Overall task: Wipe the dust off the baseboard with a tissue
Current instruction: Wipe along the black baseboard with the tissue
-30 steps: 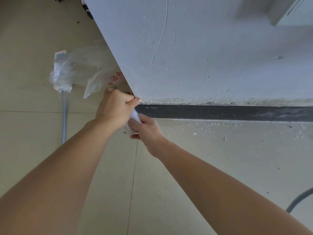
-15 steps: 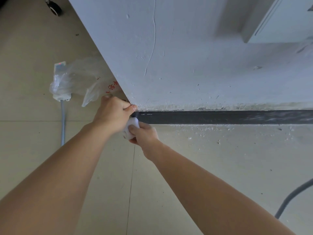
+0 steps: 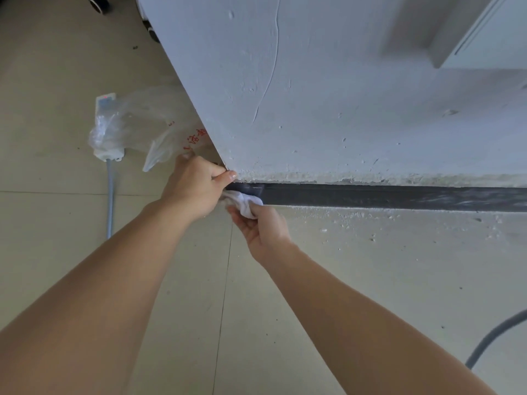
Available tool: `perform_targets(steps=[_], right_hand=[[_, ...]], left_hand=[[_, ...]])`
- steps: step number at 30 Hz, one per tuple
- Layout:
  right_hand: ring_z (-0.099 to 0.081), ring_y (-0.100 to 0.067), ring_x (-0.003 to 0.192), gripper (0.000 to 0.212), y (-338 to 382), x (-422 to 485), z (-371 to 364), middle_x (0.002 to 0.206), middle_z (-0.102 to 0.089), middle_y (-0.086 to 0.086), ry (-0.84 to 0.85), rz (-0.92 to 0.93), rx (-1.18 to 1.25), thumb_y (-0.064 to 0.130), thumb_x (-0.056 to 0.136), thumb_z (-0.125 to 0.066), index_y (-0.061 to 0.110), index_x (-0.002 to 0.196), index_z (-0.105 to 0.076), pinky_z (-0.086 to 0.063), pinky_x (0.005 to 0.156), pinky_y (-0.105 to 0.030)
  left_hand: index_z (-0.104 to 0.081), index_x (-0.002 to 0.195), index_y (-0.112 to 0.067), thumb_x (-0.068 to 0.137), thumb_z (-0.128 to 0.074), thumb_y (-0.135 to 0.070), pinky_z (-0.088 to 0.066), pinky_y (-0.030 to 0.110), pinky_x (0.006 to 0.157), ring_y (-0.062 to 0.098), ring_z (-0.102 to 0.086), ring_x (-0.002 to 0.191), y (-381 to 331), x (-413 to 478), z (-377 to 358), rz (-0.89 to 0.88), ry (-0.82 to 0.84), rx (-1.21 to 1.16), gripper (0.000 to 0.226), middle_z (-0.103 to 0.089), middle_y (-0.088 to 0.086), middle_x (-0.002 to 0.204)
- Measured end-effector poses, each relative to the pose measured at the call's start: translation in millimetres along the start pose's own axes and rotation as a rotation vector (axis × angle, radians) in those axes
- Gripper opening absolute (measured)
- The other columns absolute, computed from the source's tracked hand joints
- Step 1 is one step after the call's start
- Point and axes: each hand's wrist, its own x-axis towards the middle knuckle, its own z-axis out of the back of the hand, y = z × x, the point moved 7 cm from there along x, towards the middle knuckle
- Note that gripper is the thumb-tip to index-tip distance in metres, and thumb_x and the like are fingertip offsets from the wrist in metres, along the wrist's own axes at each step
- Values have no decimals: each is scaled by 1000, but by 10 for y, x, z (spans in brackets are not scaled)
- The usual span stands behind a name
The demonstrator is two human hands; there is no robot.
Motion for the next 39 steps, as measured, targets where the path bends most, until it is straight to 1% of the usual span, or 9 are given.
perform_targets(steps=[3, 6, 10, 12, 16, 22, 28, 33, 39], right_hand=[[-69, -21, 74, 25, 215, -177, 287, 97, -68, -22, -85, 102, 239, -5, 93, -38, -11, 106, -59, -57, 62, -22], [-63, -20, 66, 26, 551, -375, 755, 84, -65, -16, -272, 176, 251, -2, 93, -38, -4, 109, -58, -55, 53, -23], [-56, -17, 50, 19, 803, -783, 933, 67, -61, -12, -319, 65, -570, 2, 89, -43, 3, 86, -62, -47, 48, -23], [-55, -18, 50, 20, 985, -986, 913, 63, -60, -10, -258, 118, -898, 3, 88, -45, 6, 74, -59, -44, 47, -22], [-46, -18, 54, 18, 1278, -1588, 919, 60, -53, -3, -46, 268, -1461, 11, 85, -44, 7, 71, -55, -37, 51, -26], [-48, -15, 65, 13, 1683, -2638, 1392, 71, -55, 0, 181, 240, -1939, 20, 84, -50, 12, 76, -57, -39, 55, -27], [-43, -17, 54, 26, 2424, -2493, 2268, 58, -49, 0, -107, 105, -2225, 25, 78, -52, 12, 57, -49, -36, 51, -29], [-50, -20, 60, 19, 2634, -1481, 2360, 69, -54, -10, -343, 290, -1631, 14, 86, -52, 5, 70, -57, -42, 57, -30], [-63, -23, 62, 17, 1757, -826, 1793, 78, -64, -18, -69, -29, -681, 2, 94, -46, -5, 91, -60, -54, 49, -24]], left_hand=[[-53, 55, -6, 95, -56, -36, -40, 27, 73, 43, -48, 112, -31, -44, 0, 25, 5, -30, 50, -33, 5, 51], [-74, 83, -8, 96, -53, -37, -40, 28, 78, 32, -39, 127, -59, -97, -9, 55, -18, -56, 38, -55, 14, 65], [-70, 93, -13, 97, -48, -35, -45, 36, 85, 35, -46, 115, -171, -298, -53, 76, -180, -63, 31, -51, 3, 70], [-60, 109, -10, 96, -46, -30, -45, 44, 88, 38, -44, 118, -256, -426, -200, 140, -275, -64, 27, -57, 7, 104], [-10, 152, -1, 99, -44, -25, -27, 48, 109, 37, -18, 140, -603, -753, -744, 545, -254, -359, 68, -17, 19, 155], [-18, 148, 4, 95, -49, -32, -30, 43, 108, 36, -29, 136, -1432, -830, -1361, 615, 69, -376, 71, -25, 22, 150], [-45, 115, -12, 96, -48, -32, -37, 34, 86, 26, -48, 93, -1639, -608, -1078, 551, 185, -538, 28, -48, 6, 98], [-33, 63, -12, 98, -42, -31, -25, 32, 57, 25, -37, 60, -1558, -658, -973, 390, 174, -144, 40, -37, 5, 69], [-55, 124, -6, 96, -45, -48, -44, 41, 92, 33, -44, 121, -1527, -601, -806, 249, 9, 184, 51, -55, 11, 126]])
